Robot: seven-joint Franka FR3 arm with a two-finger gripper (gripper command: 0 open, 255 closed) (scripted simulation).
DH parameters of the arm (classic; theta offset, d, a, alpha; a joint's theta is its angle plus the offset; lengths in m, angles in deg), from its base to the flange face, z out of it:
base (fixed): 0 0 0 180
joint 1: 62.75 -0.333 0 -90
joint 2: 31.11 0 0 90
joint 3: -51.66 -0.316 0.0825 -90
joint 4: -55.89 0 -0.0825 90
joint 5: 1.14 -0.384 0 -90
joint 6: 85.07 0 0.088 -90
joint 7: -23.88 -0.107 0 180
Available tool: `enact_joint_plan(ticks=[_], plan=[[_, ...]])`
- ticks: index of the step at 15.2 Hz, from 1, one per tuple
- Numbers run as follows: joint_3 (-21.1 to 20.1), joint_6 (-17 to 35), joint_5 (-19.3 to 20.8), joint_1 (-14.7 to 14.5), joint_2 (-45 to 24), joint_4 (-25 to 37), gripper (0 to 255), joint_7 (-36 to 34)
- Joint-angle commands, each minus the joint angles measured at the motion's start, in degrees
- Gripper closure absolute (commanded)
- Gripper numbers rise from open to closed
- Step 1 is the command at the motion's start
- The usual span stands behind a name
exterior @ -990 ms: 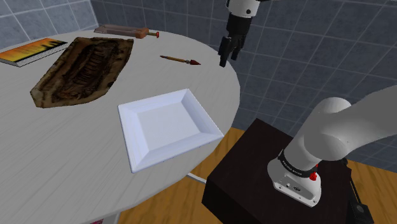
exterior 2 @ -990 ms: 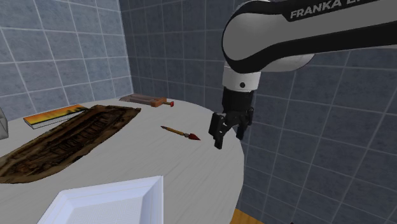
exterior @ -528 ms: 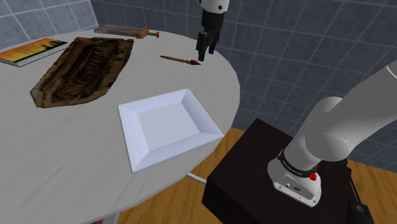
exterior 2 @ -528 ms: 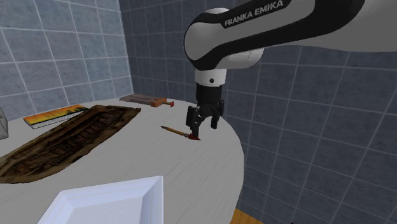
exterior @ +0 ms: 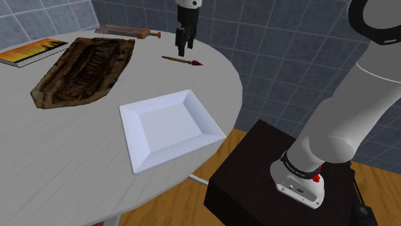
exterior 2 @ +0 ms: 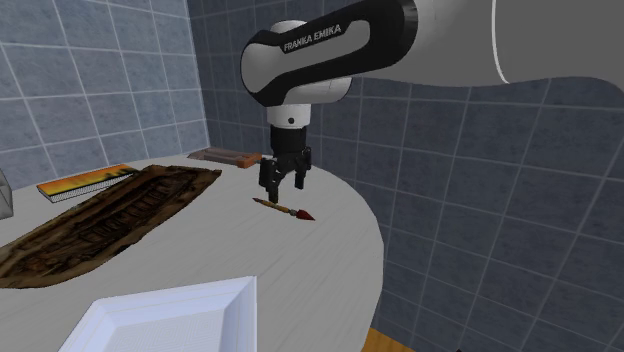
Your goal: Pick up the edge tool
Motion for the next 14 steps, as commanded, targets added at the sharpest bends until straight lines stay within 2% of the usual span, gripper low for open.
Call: enact_joint_plan(ticks=[1, 7, 9, 10, 14], plan=[[-0.2, 0.3, 0.1, -0.2, -1.7, 1.4, 0, 0.5], [-0.2, 5.4, 0.0, -0.2, -1.7, -3.6, 0, 0.7], [-0.2, 5.4, 0.0, -0.2, -1.7, -3.6, 0, 0.7], [-0.2, 5.4, 0.0, -0.2, -1.7, -3.6, 255, 0.7], [-0.2, 5.3, 0.0, -0.2, -1.7, -3.6, 255, 0.7]])
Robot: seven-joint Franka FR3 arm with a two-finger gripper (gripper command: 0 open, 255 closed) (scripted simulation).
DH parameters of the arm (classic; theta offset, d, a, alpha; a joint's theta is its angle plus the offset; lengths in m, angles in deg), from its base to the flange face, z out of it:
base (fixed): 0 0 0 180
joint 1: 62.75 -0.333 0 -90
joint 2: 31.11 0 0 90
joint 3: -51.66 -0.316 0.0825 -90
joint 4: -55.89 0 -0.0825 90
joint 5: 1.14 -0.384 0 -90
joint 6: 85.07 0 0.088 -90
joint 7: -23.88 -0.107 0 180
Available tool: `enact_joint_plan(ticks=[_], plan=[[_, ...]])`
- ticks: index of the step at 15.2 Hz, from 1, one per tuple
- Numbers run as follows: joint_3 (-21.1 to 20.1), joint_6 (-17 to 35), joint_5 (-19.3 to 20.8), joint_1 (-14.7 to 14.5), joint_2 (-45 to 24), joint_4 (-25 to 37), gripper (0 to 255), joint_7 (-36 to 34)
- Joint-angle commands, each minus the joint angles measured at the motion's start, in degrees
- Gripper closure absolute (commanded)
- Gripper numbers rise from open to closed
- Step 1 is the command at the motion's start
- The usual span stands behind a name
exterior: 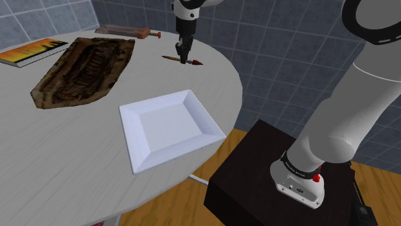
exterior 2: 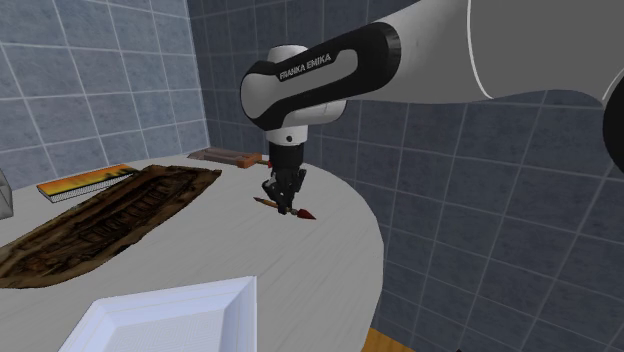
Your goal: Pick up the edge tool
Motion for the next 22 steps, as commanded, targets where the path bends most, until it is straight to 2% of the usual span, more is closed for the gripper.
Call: enact_joint_plan(ticks=[1, 5, 20, 22], plan=[[-0.1, -0.1, -0.1, -0.1, -0.1, -0.1, 255, 0.0], [-0.2, 0.0, -0.1, -0.2, -0.2, -0.2, 255, -0.1], [-0.1, -11.7, 0.0, -0.1, -0.8, 12.2, 255, -0.5], [-0.1, -11.9, 0.0, -0.1, -0.9, 12.4, 255, -0.5]])
